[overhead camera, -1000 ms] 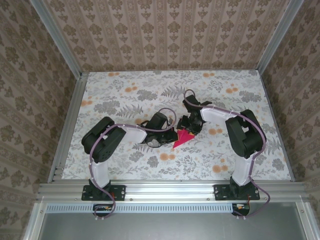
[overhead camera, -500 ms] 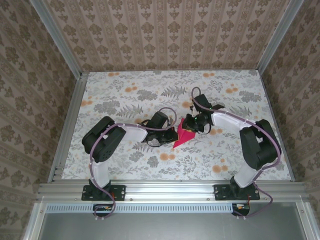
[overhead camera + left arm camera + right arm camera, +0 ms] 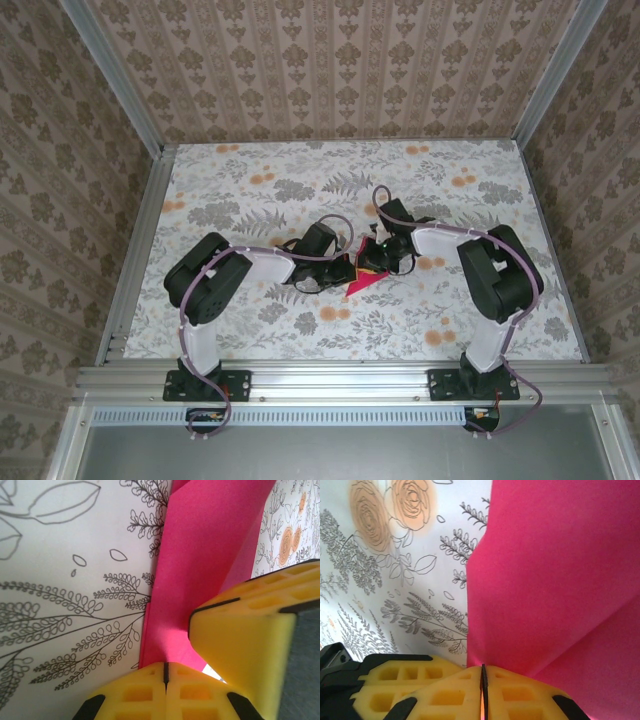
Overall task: Fold a paper plane with a square sheet of paper (pick it up from the middle)
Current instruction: Fourth fold the wing at the center of the table.
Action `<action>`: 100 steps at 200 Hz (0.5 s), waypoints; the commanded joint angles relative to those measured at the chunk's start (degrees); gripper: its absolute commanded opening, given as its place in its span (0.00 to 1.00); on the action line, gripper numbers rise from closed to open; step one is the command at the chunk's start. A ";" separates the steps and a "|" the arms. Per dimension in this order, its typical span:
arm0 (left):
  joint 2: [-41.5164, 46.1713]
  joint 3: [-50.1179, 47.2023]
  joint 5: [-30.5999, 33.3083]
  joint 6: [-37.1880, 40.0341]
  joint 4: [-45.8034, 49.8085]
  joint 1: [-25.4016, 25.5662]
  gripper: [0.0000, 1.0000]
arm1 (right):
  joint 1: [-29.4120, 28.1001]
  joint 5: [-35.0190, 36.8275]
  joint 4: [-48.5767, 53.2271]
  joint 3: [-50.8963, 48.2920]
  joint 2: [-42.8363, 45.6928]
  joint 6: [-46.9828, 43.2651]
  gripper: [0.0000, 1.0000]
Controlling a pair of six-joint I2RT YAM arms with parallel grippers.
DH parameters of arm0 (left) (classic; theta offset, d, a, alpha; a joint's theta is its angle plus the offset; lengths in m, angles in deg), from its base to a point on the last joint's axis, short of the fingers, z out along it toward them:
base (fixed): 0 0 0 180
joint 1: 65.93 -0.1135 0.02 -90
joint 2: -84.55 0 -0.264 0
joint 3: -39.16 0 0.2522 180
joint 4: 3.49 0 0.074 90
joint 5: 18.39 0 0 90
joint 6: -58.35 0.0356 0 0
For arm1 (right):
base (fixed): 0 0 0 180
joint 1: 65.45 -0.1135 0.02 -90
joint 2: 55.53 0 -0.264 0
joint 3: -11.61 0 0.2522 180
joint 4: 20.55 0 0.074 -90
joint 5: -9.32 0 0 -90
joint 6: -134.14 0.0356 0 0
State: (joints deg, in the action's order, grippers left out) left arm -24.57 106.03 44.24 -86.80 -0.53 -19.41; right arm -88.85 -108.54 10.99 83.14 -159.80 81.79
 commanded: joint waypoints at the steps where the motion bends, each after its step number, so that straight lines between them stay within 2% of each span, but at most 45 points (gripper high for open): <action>1: -3.80 -0.94 2.16 -0.04 8.42 0.29 0.03 | 0.08 0.57 -0.11 -0.50 -2.28 -0.95 0.11; 46: -3.47 -1.60 2.23 -0.39 9.28 0.30 0.03 | 0.55 1.26 -0.53 0.14 -4.77 -1.78 0.10; 100: -3.70 -1.42 2.25 -0.30 11.11 0.15 0.03 | 2.28 0.84 1.38 2.79 -3.85 -4.87 0.12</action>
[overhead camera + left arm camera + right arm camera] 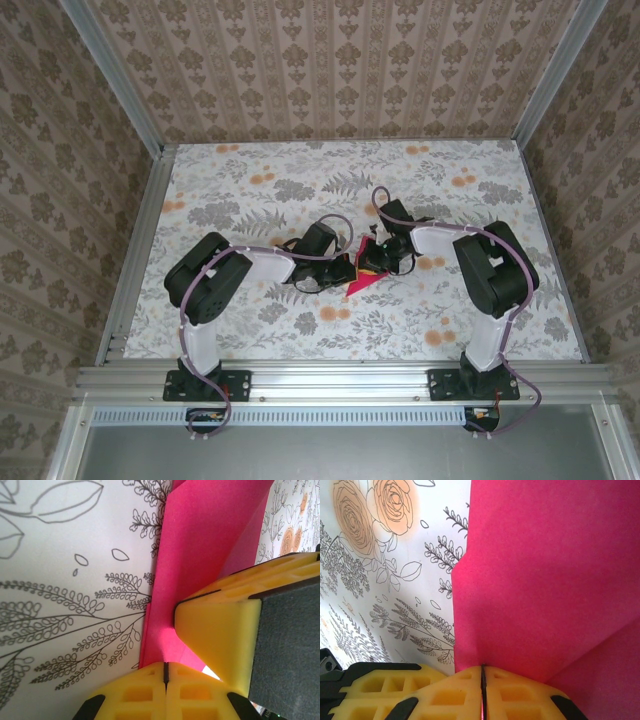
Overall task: Fold a paper plane with a square sheet of paper (pick it up from the middle)
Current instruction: Fourth fold the wing at the center of the table.
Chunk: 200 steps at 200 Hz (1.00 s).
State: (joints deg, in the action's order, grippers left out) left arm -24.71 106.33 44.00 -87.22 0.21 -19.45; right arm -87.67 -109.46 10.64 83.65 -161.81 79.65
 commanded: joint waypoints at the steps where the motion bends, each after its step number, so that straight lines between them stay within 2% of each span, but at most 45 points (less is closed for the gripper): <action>1: -3.58 -1.68 2.48 0.11 10.39 0.19 0.03 | 1.15 1.73 1.73 2.37 -1.88 -2.77 0.12; 50: -3.69 -1.47 2.31 0.46 12.00 0.10 0.03 | 2.10 0.52 2.09 4.24 -5.10 -4.26 0.12; 108: -4.00 -1.71 2.13 0.47 12.44 0.08 0.03 | 4.08 -1.77 0.08 4.98 -4.44 -5.61 0.12; 200: -4.13 -1.79 1.69 0.82 12.79 0.10 0.03 | 6.74 0.22 2.81 10.00 -8.62 -8.44 0.11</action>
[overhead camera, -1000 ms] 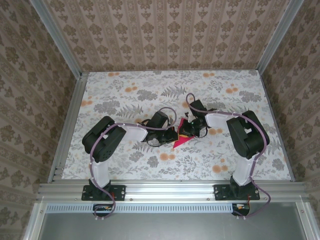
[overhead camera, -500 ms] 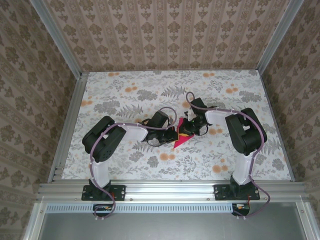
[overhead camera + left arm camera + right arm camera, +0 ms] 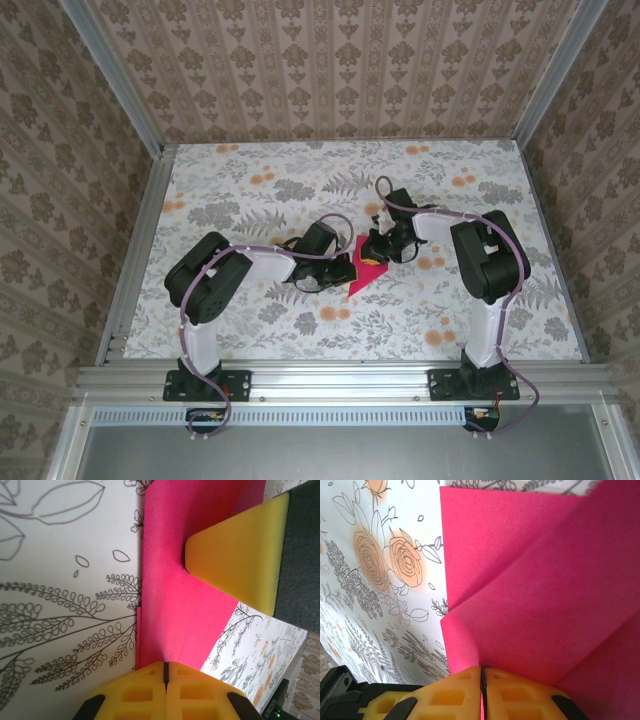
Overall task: Fold a paper plane with a square sheet of paper (pick it up from the middle)
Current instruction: Fourth fold the wing at the center of the table.
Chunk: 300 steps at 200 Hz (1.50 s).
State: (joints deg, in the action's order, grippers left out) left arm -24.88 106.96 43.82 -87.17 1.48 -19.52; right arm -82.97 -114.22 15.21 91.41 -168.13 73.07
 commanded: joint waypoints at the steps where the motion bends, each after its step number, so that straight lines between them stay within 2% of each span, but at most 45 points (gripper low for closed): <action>1: -3.95 -2.44 1.86 0.77 11.53 0.17 0.03 | 2.09 4.98 -1.77 2.29 -2.20 -1.86 0.11; 64: -4.29 -2.44 1.60 0.91 11.61 0.18 0.03 | 3.80 4.09 -1.28 5.43 -2.70 -2.39 0.12; 146: -4.39 -2.27 1.35 1.30 12.06 0.30 0.03 | 6.47 9.66 -0.14 7.84 -5.16 -3.11 0.12; 195: -4.25 -1.08 1.34 2.12 13.34 0.34 0.03 | 8.11 9.83 -1.37 10.37 -5.41 -3.96 0.13; 232: -4.04 -0.26 1.67 2.56 14.05 0.34 0.03 | 8.11 5.06 -4.88 6.31 3.67 -3.68 0.19; 272: -4.11 0.45 1.60 2.80 14.25 0.18 0.03 | 7.84 1.50 -9.99 -6.12 14.21 0.17 0.25; 300: -4.15 0.56 1.42 2.78 13.99 0.17 0.03 | 4.93 1.52 -9.70 -10.81 16.89 1.62 0.24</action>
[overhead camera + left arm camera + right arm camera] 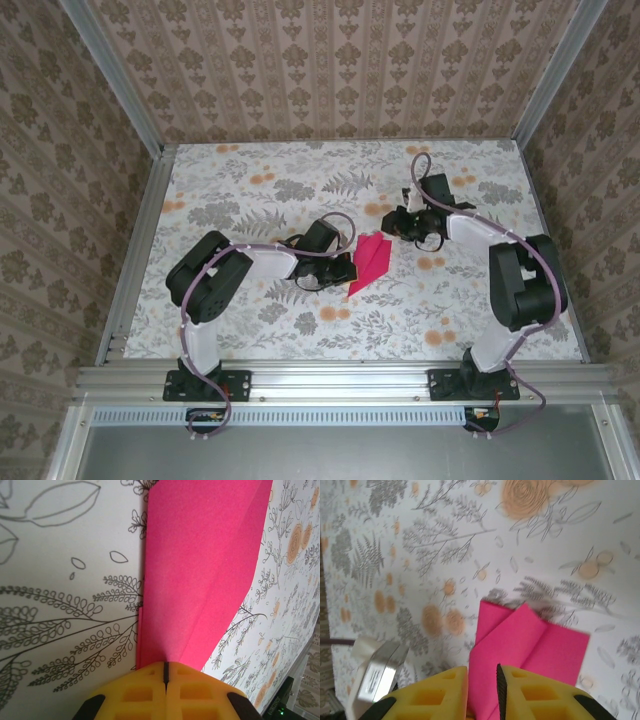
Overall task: Fold a paper plane with a square sheet of paper (pick it up from the middle)
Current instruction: Fourth fold the wing at the center of the table.
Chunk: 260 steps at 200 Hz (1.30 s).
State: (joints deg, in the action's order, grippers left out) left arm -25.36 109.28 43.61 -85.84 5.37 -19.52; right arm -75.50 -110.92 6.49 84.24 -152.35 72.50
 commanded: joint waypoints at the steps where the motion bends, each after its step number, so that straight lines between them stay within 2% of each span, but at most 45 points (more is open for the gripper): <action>1: -3.66 -1.77 1.64 1.45 10.10 0.17 0.03 | -2.62 -1.85 -0.98 -3.79 1.10 2.25 0.24; 43: -3.41 -1.69 1.29 1.46 9.48 0.17 0.02 | -7.70 -5.09 -6.38 -5.97 -2.26 6.59 0.16; 73: -2.92 -1.78 1.20 1.57 9.15 0.16 0.02 | -9.77 -5.56 -8.35 -5.55 -6.24 8.37 0.14; 134: -0.29 -0.78 0.42 2.23 8.68 -0.10 0.02 | -9.82 0.10 -4.24 -5.18 -10.61 7.53 0.12; 196: 5.35 1.64 -1.61 4.37 8.42 0.48 0.12 | -9.86 3.68 -1.16 -4.66 -12.70 7.24 0.11; 260: 3.66 3.30 -1.26 4.62 10.53 2.25 0.17 | -9.89 4.21 -0.64 -4.56 -13.80 7.72 0.11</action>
State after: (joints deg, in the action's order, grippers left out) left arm -21.47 111.07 42.91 -82.41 13.61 -17.77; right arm -85.33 -113.09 1.84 80.24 -162.42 80.00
